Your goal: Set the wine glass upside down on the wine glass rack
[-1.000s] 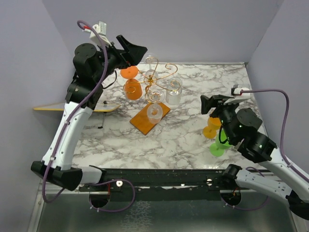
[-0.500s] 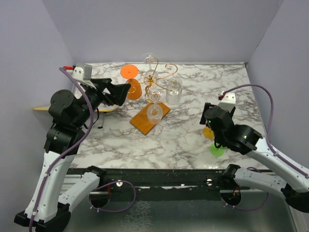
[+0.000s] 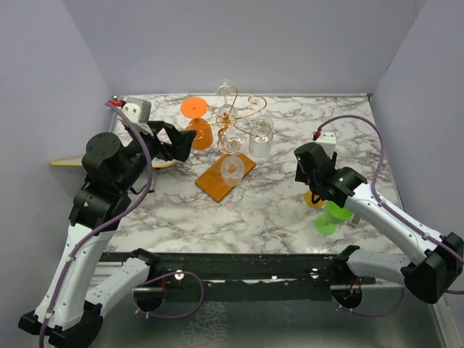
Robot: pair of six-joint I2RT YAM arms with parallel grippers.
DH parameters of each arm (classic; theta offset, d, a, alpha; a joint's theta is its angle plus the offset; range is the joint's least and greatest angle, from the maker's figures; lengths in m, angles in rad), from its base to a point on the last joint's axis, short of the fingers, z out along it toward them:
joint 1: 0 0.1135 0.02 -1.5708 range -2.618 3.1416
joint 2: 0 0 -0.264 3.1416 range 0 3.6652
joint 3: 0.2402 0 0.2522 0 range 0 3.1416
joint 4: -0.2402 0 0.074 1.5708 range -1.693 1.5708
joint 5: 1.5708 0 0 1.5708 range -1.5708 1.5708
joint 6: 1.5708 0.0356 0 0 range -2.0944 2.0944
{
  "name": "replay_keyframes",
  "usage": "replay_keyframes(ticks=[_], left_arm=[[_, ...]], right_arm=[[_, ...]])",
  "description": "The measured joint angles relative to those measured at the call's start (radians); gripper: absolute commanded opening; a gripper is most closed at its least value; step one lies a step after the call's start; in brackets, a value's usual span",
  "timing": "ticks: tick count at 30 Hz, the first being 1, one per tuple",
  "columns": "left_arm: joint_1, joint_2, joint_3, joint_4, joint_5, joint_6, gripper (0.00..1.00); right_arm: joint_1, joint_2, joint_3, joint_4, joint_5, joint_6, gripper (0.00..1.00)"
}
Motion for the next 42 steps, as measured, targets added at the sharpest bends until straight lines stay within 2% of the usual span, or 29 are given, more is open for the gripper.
replay_keyframes(ticks=[4, 5, 8, 9, 10, 17, 22, 27, 33, 39, 42], left_arm=[[-0.010, 0.049, 0.046, -0.023, -0.035, 0.027, 0.99], [-0.010, 0.064, 0.057, -0.025, -0.040, 0.030, 0.99], [-0.010, 0.100, 0.086, -0.038, -0.048, 0.032, 0.99], [-0.010, 0.111, 0.095, -0.043, -0.050, 0.031, 0.99], [-0.010, 0.124, 0.108, -0.048, -0.051, 0.029, 0.99], [-0.010, 0.162, 0.161, -0.048, -0.006, -0.016, 0.99], [-0.010, 0.177, 0.184, -0.031, 0.073, -0.081, 0.99], [-0.010, 0.216, 0.213, 0.035, 0.152, -0.214, 0.99], [-0.010, 0.284, 0.216, 0.184, 0.253, -0.441, 0.99], [-0.045, 0.404, 0.219, 0.386, 0.313, -0.637, 0.98], [-0.083, 0.527, 0.273, 0.462, 0.317, -0.719, 0.98]], right_arm=[[-0.061, 0.061, -0.003, 0.034, -0.070, -0.012, 0.44], [-0.069, 0.074, -0.007, 0.044, -0.083, -0.013, 0.37], [-0.084, 0.109, -0.016, 0.054, -0.106, -0.021, 0.09], [-0.085, 0.118, -0.016, 0.055, -0.110, -0.025, 0.02], [-0.085, 0.125, -0.016, 0.059, -0.112, -0.031, 0.01], [-0.085, 0.108, -0.015, 0.111, -0.112, -0.087, 0.01], [-0.085, -0.004, -0.018, 0.245, -0.111, -0.151, 0.01], [-0.085, -0.180, -0.060, 0.510, -0.112, -0.209, 0.01], [-0.085, -0.335, -0.169, 0.921, -0.172, -0.255, 0.01], [-0.085, -0.382, -0.265, 1.289, -0.243, -0.266, 0.01], [-0.085, -0.379, -0.280, 1.435, -0.272, -0.270, 0.01]])
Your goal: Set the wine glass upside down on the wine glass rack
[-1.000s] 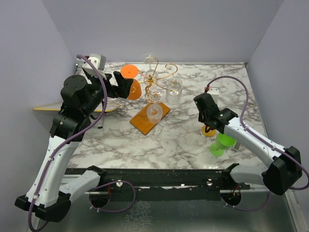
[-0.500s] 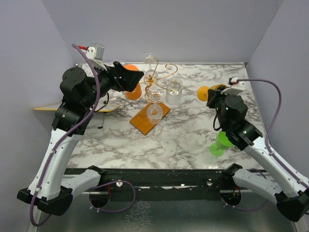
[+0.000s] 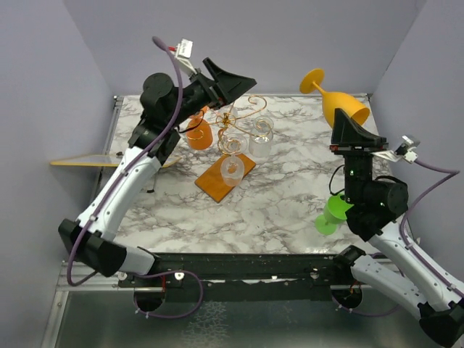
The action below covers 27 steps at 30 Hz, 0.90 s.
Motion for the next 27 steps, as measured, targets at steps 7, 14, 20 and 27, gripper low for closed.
replay_keyframes(ticks=[7, 14, 20, 27], left_arm=[[-0.082, 0.196, 0.130, 0.076, -0.088, -0.144, 0.86], [-0.176, 0.251, 0.198, 0.142, -0.248, -0.245, 0.86], [-0.267, 0.269, 0.212, 0.169, -0.380, -0.294, 0.87], [-0.309, 0.290, 0.212, 0.169, -0.487, -0.355, 0.78]], right_arm=[[0.000, 0.054, -0.003, 0.230, -0.075, -0.019, 0.01], [0.000, 0.151, 0.052, 0.285, -0.171, -0.045, 0.01], [0.000, 0.206, 0.101, 0.313, -0.237, -0.063, 0.01], [0.000, 0.259, 0.102, 0.345, -0.261, -0.063, 0.01]])
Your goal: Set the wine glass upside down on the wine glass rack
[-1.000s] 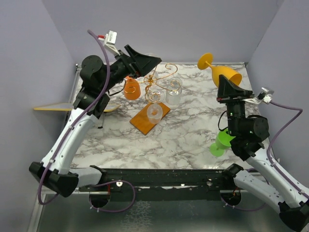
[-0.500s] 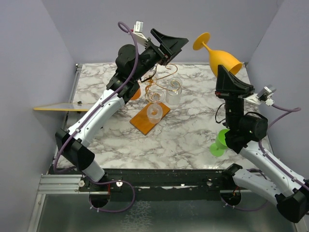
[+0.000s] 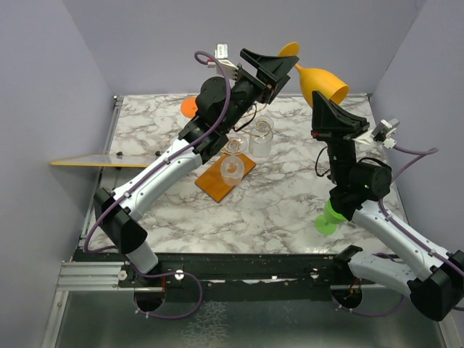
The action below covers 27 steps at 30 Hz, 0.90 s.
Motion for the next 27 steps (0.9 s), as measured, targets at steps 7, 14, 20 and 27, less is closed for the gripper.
replay_keyframes(ticks=[7, 14, 20, 27], left_arm=[[-0.002, 0.012, 0.040, -0.039, -0.057, -0.029, 0.59], [-0.002, 0.022, 0.103, -0.087, -0.082, -0.046, 0.57], [-0.002, 0.058, 0.147, -0.092, -0.069, -0.048, 0.54], [-0.002, 0.051, 0.129, -0.091, -0.076, -0.037, 0.64]], right_arm=[[0.000, 0.023, 0.000, 0.025, -0.026, 0.027, 0.01], [0.000, 0.020, 0.000, 0.039, -0.073, 0.064, 0.01], [-0.005, 0.020, 0.000, 0.038, -0.092, 0.068, 0.01], [-0.005, 0.039, 0.000, 0.042, -0.092, 0.067, 0.01]])
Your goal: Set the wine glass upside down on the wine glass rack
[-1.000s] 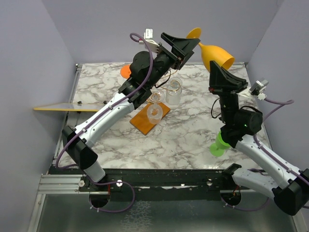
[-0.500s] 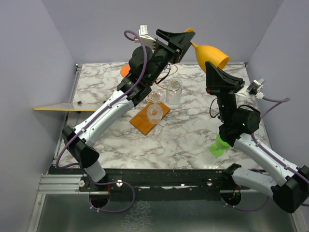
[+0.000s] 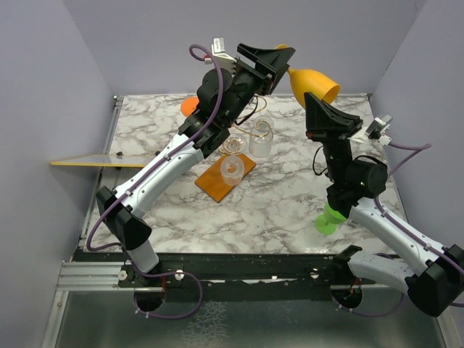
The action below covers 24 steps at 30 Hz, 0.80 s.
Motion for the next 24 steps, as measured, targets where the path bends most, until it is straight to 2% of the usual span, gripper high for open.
replay_keyframes(ticks=[14, 24], left_arm=[[0.000, -0.037, -0.061, -0.053, -0.067, 0.064, 0.67], [0.000, -0.037, -0.061, -0.041, -0.064, 0.094, 0.31]], right_arm=[[0.000, 0.021, 0.000, 0.035, 0.059, 0.071, 0.01], [0.000, 0.020, 0.000, 0.035, -0.004, 0.146, 0.01]])
